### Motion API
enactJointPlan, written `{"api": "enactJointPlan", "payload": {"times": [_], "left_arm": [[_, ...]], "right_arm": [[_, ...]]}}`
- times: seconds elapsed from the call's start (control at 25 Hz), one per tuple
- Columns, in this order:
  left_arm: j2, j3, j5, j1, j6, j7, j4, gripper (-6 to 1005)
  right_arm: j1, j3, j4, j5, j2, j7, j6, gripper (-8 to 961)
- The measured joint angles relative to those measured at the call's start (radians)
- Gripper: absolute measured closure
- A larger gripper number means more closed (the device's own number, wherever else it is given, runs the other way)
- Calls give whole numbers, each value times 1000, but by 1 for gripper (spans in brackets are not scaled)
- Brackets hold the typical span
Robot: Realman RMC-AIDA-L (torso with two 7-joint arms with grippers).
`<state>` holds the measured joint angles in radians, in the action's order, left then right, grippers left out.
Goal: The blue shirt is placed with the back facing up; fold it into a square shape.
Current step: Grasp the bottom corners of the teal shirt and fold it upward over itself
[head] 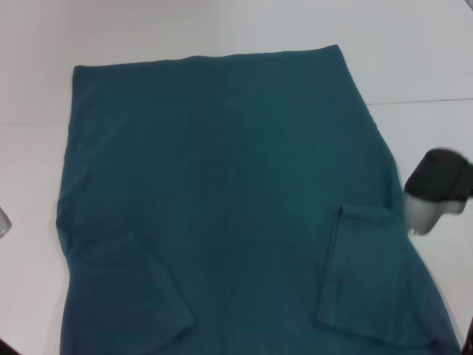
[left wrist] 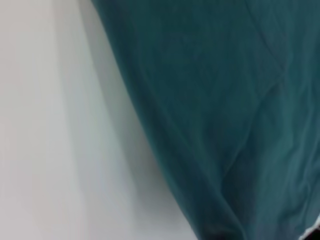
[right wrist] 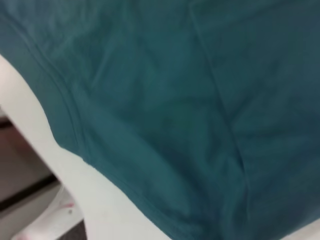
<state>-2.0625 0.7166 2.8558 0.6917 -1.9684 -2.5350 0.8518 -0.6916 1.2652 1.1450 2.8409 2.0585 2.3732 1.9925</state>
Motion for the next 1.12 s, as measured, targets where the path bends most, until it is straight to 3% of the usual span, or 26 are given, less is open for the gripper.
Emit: {"api": "enactJointPlan", "payload": {"times": [0.48, 0.68, 0.88, 0.92, 0.96, 1.12], "left_arm": [[-12, 4, -11, -16, -31, 8, -21, 976], [-6, -37, -95, -9, -32, 23, -41, 976], [10, -126, -150, 1, -47, 39, -42, 976], [16, -149, -157, 5, -51, 43, -42, 976], [23, -177, -166, 10, -54, 49, -40, 976], [49, -259, -199, 30, -26, 68, -37, 976]], "right_arm": [[13, 44, -18, -53, 13, 9, 7, 889], [35, 18, 30, -169, -8, 12, 5, 889], [61, -73, 80, -254, -43, 20, 3, 889], [69, -142, 98, -267, -53, 21, -1, 889], [69, -142, 98, -267, -53, 21, -1, 889], [73, -307, 122, -270, -62, 16, -11, 889]]}}
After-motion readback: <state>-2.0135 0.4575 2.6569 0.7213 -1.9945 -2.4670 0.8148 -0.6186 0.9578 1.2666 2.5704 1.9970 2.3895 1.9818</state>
